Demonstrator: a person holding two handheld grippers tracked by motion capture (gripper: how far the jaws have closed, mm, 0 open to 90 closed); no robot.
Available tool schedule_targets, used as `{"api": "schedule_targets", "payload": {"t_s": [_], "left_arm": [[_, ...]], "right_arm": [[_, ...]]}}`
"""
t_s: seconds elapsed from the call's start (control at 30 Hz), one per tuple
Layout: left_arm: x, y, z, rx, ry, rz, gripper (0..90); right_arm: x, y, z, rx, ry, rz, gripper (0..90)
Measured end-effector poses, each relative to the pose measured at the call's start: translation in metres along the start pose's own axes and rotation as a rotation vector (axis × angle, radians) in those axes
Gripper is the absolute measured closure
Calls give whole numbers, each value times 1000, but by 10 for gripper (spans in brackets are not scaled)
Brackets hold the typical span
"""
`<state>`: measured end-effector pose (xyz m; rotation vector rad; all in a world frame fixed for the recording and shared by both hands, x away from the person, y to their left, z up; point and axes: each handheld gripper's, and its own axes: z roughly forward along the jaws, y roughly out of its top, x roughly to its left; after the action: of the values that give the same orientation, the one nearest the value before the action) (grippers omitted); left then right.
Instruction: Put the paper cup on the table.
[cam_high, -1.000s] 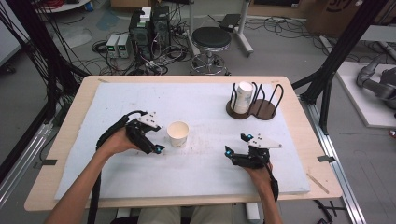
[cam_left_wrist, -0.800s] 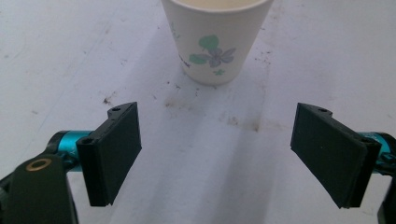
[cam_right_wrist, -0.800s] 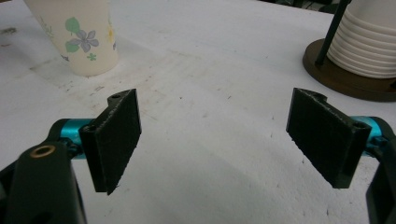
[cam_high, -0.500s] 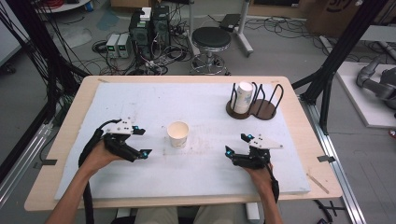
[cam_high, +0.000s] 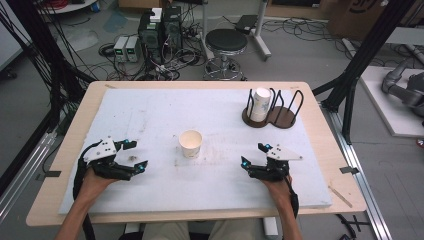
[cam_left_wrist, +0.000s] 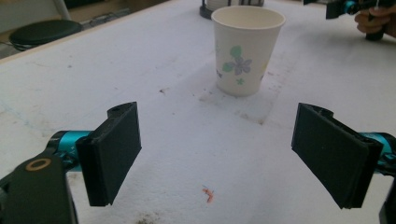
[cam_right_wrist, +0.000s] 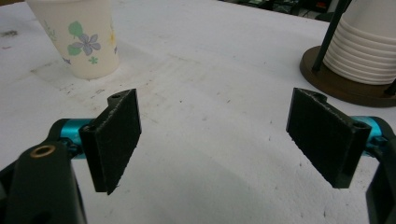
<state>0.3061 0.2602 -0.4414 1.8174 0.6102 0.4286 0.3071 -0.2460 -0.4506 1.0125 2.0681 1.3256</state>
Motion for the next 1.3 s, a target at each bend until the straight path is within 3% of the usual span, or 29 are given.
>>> {"api": "schedule_targets", "payload": {"t_s": [0.4,0.6,0.97,1.17,1.3], "left_arm": [[0,-19,-10,-52,109,-27,158],[-2,-23,-12,-71,129,-47,161],[-4,-23,-11,-57,160,-40,162],[-2,-23,-10,-49,158,-63,162],[-2,-23,-10,-52,161,-57,162]], "right_arm": [[1,-1,-3,-28,-14,0,183],[0,-1,-3,-31,-12,-4,183],[0,-2,-4,-38,-13,2,183],[1,-2,-2,-25,-7,-3,183],[0,-2,-3,-22,-3,7,183]]}}
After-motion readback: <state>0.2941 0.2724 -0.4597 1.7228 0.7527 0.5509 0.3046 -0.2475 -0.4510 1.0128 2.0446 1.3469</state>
